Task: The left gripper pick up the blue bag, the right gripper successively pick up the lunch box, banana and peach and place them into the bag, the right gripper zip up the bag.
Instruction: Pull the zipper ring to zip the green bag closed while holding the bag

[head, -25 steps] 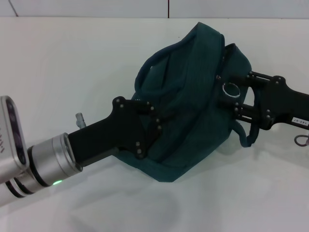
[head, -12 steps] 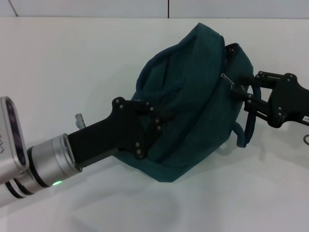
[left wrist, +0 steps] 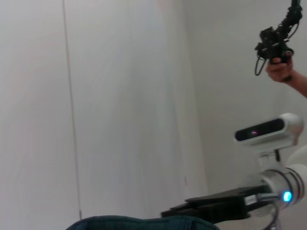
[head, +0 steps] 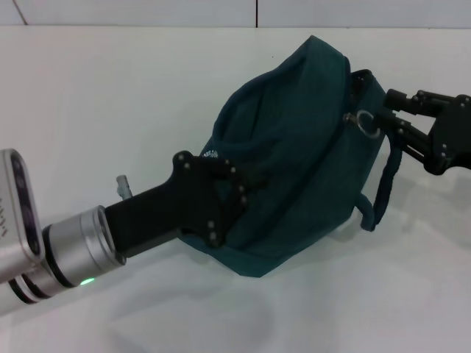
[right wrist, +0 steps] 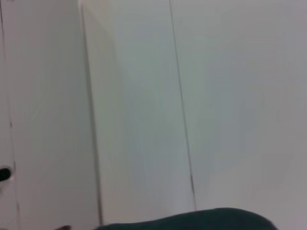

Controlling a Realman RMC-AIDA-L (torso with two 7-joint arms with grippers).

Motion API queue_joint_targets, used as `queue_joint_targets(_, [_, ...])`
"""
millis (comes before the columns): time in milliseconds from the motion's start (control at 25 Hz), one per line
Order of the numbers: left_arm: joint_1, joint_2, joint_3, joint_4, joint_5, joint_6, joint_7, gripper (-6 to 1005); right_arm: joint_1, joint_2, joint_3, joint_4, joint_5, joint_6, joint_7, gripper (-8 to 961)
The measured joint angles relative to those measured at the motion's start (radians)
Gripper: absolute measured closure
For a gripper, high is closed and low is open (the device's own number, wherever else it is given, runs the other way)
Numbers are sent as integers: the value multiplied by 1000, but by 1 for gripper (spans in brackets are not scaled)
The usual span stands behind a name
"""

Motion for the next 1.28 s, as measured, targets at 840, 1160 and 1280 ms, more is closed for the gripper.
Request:
queue_joint_targets(840, [-18,1,0,7,37,-5,0,955,-3,-8,35,13,-91,-53,82,468])
queue_joint_targets(1160, [-32,0,0,1,37,-17,0,955,71,-1,34,16,-192,-34,202,274])
queue_joint_targets(1280, [-32,0,0,2,37,-22,0,955,73,-7,36,16,-203,-73,219,248])
